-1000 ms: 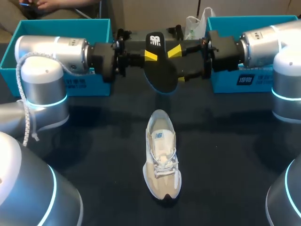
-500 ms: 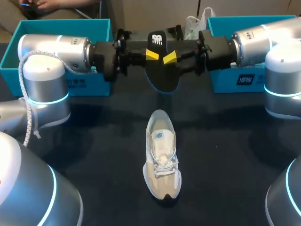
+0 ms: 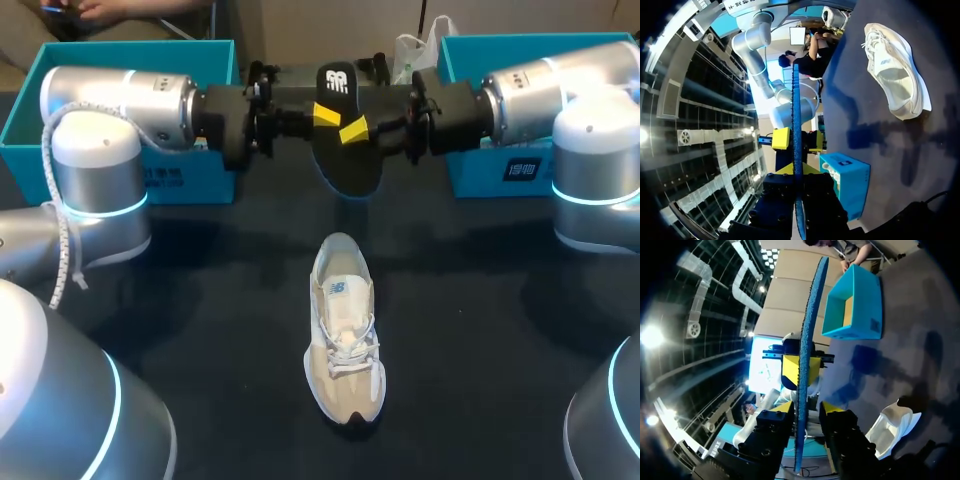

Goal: Take the shoe out of the shoebox, open the shoe tongue, remove and reinsert the insole, then place the shoe into the shoebox

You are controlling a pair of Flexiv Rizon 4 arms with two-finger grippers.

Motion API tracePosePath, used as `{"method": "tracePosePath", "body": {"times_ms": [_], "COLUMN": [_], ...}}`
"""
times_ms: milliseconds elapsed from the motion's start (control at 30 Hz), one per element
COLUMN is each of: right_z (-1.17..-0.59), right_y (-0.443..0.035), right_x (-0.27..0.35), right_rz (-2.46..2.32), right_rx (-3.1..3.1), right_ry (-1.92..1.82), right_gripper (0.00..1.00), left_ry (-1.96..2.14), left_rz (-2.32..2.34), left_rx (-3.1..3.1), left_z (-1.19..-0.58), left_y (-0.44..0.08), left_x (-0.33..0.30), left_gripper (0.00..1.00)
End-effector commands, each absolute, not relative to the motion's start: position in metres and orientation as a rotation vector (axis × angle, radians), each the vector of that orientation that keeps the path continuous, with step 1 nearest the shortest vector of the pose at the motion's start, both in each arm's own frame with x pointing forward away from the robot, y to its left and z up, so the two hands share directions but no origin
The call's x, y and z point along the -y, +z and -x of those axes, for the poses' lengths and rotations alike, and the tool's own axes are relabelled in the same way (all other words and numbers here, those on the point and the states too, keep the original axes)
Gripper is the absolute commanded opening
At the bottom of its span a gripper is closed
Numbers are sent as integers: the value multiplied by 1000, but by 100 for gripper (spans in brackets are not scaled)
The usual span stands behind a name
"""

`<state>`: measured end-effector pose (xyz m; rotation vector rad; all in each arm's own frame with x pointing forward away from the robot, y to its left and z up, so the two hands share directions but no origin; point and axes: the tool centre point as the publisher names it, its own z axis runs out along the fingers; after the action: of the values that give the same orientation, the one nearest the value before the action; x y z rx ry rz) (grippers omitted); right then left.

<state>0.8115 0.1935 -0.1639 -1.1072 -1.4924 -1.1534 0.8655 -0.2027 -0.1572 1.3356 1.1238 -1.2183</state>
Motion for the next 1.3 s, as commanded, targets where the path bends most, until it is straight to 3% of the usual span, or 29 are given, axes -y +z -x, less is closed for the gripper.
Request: {"method": "tracePosePath", "body": {"times_ms": [33,700,1200,1233,1267,1300], "right_z": [-811,-808,-810,-810,-810,-811], "right_y": [-165,-163,-164,-164,-164,-164], "right_x": [-195,-198,-197,-197,-197,-197], "right_rz": [1101,1097,1094,1094,1095,1095], "right_rx": [1496,1499,1494,1495,1495,1495], "right_ry": [-1145,-1142,-1142,-1140,-1138,-1137], "right_gripper": [31,26,16,12,2,0], "left_ry": [-1209,-1181,-1183,-1183,-1183,-1183], "left_rz": [-1343,-1348,-1354,-1355,-1356,-1357], "left_rx": [-1120,-1118,-1112,-1110,-1109,-1108], "left_z": [-866,-865,-863,-863,-863,-863], "left_y": [-157,-162,-163,-163,-163,-164], "left_x": [203,203,203,203,203,203], "left_gripper": [0,0,0,0,0,0]}}
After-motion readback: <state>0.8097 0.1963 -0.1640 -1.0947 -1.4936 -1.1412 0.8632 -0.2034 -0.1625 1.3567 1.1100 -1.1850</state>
